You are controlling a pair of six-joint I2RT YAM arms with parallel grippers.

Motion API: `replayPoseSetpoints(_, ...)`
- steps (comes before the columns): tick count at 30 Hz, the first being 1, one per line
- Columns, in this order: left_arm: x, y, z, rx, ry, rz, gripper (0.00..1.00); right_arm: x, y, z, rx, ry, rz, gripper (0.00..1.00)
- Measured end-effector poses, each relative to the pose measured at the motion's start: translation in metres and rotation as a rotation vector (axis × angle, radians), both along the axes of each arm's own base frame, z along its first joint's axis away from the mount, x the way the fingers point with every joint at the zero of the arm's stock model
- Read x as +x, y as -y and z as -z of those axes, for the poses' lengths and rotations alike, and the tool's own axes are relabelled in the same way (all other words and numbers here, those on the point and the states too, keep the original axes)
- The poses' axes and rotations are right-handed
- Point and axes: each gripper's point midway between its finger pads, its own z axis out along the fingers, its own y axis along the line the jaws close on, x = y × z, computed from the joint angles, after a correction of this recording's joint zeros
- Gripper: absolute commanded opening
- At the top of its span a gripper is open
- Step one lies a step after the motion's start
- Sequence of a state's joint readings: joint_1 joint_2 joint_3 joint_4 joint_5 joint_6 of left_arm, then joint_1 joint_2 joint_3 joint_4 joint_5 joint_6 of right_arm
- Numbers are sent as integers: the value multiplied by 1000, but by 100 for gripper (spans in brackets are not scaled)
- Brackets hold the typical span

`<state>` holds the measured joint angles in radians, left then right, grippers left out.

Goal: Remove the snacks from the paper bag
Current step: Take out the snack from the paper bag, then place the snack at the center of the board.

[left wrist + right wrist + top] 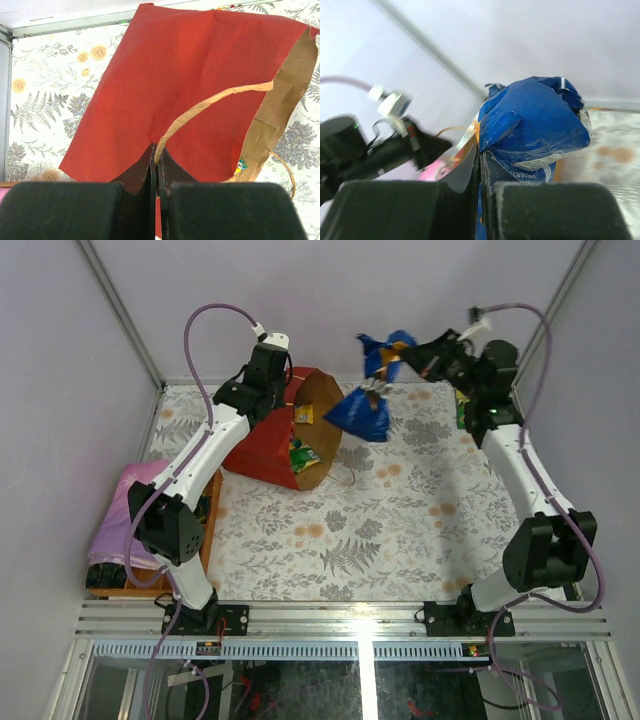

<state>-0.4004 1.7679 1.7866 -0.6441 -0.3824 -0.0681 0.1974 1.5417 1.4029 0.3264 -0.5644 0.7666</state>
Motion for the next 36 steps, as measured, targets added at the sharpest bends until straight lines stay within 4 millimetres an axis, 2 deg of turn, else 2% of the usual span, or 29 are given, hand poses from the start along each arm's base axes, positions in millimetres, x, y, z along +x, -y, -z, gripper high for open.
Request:
replayPoseSetpoints(1, 0, 0, 0, -2, 0, -1, 0, 10, 28, -3, 1, 5, 61, 0)
replayPoseSetpoints(2, 0, 0, 0, -2, 0, -2, 0, 16, 46, -3, 0, 4, 101, 0)
replayPoseSetpoints(3, 0, 0, 0, -4, 0, -1, 0, 26, 72, 0, -1, -4, 158, 0)
replayPoseSetpoints(5, 0, 0, 0, -5, 0, -2, 0, 39, 101, 12, -4, -36, 220, 0)
replayPoseSetpoints(7, 0, 0, 0, -5, 0, -3, 0, 53, 114, 33, -13, -87, 247, 0)
replayPoseSetpoints(11, 0, 0, 0, -4, -1, -3, 0, 84, 116, 97, -14, -228, 238, 0)
replayPoseSetpoints(13, 0, 0, 0, -4, 0, -3, 0, 93, 113, 126, 2, -292, 218, 0)
replayPoseSetpoints(18, 1, 0, 2, -3, -5, -3, 0, 106, 103, 182, 45, -416, 175, 0)
replayPoseSetpoints(21, 1, 1, 4, -1, -8, -3, 0, 106, 95, 201, 36, -461, 144, 0)
replayPoseSetpoints(24, 1, 1, 5, 0, -9, -3, 0, 112, 88, 209, 10, -461, 125, 0)
replayPoseSetpoints(28, 2, 1, 6, 1, -12, -3, 0, 128, 99, 229, -26, -459, 154, 0)
replayPoseSetpoints(29, 2, 1, 6, 1, -12, -3, 0, 132, 106, 238, -36, -466, 172, 3)
replayPoseSetpoints(30, 2, 1, 7, 1, -14, -3, 0, 138, 114, 248, -46, -475, 193, 16)
replayPoseSetpoints(33, 2, 1, 8, 2, -16, -3, 0, 151, 143, 280, -83, -518, 267, 68)
replayPoseSetpoints(36, 2, 1, 9, 3, -18, -2, 0, 155, 168, 306, -137, -569, 335, 89)
